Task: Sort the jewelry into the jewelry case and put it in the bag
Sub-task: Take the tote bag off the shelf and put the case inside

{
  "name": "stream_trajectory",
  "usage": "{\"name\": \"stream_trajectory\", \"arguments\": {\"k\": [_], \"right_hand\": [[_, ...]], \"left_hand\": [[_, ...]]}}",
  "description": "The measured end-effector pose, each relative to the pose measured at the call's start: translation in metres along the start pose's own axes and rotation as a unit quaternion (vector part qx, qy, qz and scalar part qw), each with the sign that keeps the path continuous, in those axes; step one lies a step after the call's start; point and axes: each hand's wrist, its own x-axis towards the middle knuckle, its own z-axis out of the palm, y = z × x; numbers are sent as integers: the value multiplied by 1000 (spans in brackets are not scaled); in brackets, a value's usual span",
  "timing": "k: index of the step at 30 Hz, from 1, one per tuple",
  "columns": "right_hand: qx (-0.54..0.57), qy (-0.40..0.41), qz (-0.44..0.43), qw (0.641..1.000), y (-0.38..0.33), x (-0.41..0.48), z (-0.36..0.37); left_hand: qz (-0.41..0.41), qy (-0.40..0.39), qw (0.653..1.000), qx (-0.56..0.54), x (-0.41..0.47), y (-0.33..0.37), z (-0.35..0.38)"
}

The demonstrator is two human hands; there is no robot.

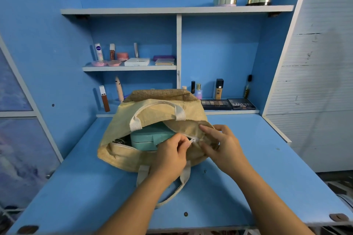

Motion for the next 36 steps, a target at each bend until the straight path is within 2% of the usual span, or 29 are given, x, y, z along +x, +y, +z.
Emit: {"name": "stream_trajectory", "arguments": {"k": [6, 13, 17, 21, 24, 27, 31, 36], "right_hand": [[-88, -59, -46, 993, 2, -3, -2], [-183, -29, -135, 973, -3, 4, -2], [-196, -36, -134, 971, -5, 6, -1], [-179, -46, -96, 978, -6, 12, -3], [-144, -29, -48, 988, 2, 14, -11], [-134, -27, -25, 990, 13, 14, -16], [-128, -15, -6, 992, 17, 17, -20], [-139, -8, 3, 990, 7, 16, -13]], "left_hand": [[-20, -29, 999, -19, 0, 8, -11], [-58, -55, 997, -17, -4, 11, -15], [-40, -38, 998, 27, -9, 14, -13], [-30, 47, 994, 98, -12, 15, -9], [-53, 123, 980, 146, -15, 0, -19], [-51, 157, 967, 196, -26, -15, -35], [-16, 219, 933, 287, -32, -41, -63], [35, 291, 896, 334, -61, -67, -84]]}}
